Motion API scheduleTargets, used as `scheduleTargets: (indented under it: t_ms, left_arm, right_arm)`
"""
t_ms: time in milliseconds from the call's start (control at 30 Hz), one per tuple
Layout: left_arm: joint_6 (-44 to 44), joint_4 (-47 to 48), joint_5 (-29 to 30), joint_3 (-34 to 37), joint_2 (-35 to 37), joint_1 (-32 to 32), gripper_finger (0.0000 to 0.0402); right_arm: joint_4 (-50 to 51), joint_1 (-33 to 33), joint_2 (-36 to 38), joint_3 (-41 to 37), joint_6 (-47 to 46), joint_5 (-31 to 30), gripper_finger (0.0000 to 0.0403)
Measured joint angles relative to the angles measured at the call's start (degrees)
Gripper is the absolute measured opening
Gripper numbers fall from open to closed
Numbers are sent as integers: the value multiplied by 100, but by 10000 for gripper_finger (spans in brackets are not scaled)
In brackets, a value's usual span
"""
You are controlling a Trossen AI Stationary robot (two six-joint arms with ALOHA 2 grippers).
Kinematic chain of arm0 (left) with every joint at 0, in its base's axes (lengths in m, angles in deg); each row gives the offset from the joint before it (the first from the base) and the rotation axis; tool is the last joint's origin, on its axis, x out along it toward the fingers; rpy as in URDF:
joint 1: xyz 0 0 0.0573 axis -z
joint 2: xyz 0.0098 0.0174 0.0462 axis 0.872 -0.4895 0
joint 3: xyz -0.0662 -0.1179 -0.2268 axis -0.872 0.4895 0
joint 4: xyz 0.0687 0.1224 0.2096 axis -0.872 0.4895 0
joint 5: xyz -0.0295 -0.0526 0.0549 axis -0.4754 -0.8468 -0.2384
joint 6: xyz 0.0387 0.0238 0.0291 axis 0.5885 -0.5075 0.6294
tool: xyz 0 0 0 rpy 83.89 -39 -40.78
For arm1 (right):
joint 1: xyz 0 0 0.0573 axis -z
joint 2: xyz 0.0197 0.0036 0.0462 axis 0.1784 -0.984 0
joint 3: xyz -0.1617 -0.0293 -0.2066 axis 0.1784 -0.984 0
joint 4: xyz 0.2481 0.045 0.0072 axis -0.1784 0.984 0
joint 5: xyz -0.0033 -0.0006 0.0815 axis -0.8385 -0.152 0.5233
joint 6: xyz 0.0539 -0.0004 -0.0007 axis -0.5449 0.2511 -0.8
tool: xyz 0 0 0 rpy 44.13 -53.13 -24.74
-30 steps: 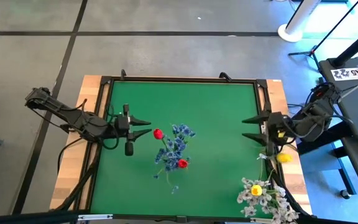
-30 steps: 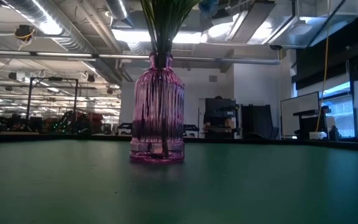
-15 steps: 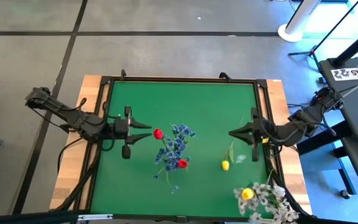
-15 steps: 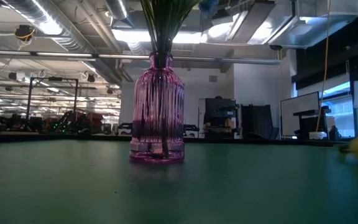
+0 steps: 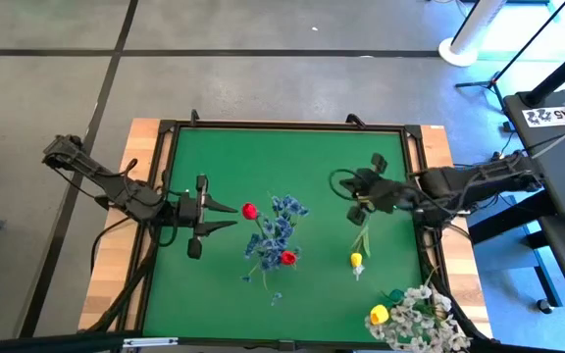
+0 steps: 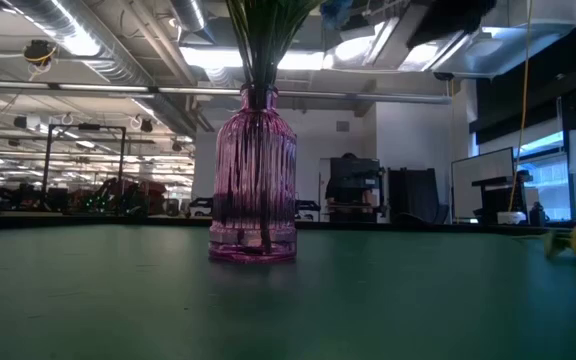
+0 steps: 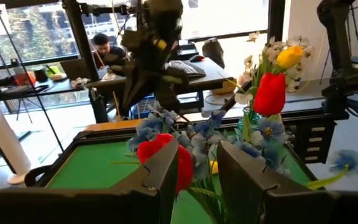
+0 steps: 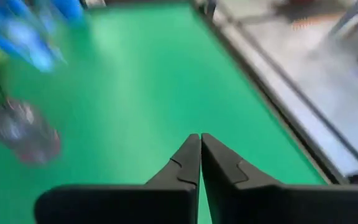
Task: Sort flowers into vase by color
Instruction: Put the yellow flower into the blue vase
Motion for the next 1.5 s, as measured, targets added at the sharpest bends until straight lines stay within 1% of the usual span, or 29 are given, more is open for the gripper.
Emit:
scheduleTargets:
  t_ms: [100, 167, 267, 300, 400, 533, 633, 833, 1000, 1233, 1367, 1433, 1500]
  left_arm:
    - [-2, -13, 9, 0, -38, 60, 108]
    - [-19, -6, 1, 0, -66, 115, 108]
    - [-73, -9, 2, 0, -99, 202, 108]
    - [-76, -9, 4, 0, -114, 228, 108]
    - [-113, -11, 3, 0, -189, 284, 108]
    - [-160, -31, 28, 0, -348, 285, 108]
    - [-204, -40, 41, 0, -477, 277, 108]
    - [-348, -35, 42, 0, -545, 277, 108]
    - [-411, -25, 43, 0, -545, 277, 108]
    - [-435, -7, 44, 0, -545, 281, 108]
    - [-457, 15, 44, 0, -544, 281, 108]
    - [-457, 33, 44, 0, -543, 301, 108]
    - [-443, 41, 47, 0, -538, 341, 108]
  right_arm:
    - [398, 293, -30, 0, 458, 962, 33]
    - [562, 331, -29, 0, 1241, 1566, 54]
    - [1092, 316, -29, 0, 2858, 1898, 94]
    - [1235, 316, -29, 0, 3150, 1943, 108]
    - [1554, 447, -125, 0, 3344, 1998, 151]
    - [1789, 680, -330, -223, 3375, 2543, 199]
    - [1723, 692, -455, -621, 3531, 2918, 219]
    - [1155, 688, -634, -1534, 3705, 3219, 224]
    - [623, 688, -841, -2054, 3865, 3599, 224]
    - [510, 688, -1484, -2188, 4229, 3614, 224]
    - [470, 688, -1855, -2186, 4618, 3664, 224]
    - [395, 688, -2000, -2185, 4716, 3691, 217]
    - [350, 688, -2069, -2175, 4727, 3701, 197]
